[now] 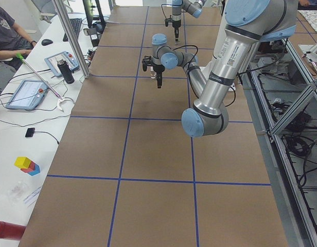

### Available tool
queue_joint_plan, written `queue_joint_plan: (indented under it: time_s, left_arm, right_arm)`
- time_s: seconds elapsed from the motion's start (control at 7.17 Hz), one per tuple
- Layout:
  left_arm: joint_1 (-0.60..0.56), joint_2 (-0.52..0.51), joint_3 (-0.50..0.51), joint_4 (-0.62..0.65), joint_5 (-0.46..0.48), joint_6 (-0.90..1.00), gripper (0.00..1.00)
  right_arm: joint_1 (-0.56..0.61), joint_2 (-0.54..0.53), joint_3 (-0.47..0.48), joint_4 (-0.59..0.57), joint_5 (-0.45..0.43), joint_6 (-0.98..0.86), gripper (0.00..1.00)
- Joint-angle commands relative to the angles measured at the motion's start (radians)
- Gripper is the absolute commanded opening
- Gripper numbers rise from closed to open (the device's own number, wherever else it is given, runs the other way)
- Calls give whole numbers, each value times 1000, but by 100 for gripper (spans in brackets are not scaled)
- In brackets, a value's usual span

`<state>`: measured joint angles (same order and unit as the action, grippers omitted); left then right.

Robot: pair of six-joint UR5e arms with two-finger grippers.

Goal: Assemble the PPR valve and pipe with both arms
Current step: 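Carry the silver fitting with the right gripper above the standing valve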

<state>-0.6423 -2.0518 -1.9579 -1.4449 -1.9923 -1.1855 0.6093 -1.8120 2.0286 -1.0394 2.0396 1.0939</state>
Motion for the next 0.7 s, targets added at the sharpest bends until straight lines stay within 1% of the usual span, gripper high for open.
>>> queue_joint_plan:
  time_s: [0.0, 0.14, 0.28, 0.42, 0.56]
  left_arm:
    - [-11, 12, -21, 0, -3, 77, 100]
    - [-20, 33, -27, 0, -5, 113, 100]
    - [-26, 59, -39, 0, -3, 145, 100]
    - [-31, 79, -39, -2, -5, 164, 100]
    - [-45, 114, -39, -11, -3, 226, 100]
  right_arm:
    - [61, 71, -2, -28, 28, 6, 0]
    - [79, 188, -4, -170, 27, 47, 0]
    - [90, 373, -4, -400, 27, 82, 0]
    - [89, 569, -24, -639, 24, 84, 0]
    - [84, 699, -86, -715, 27, 142, 0]
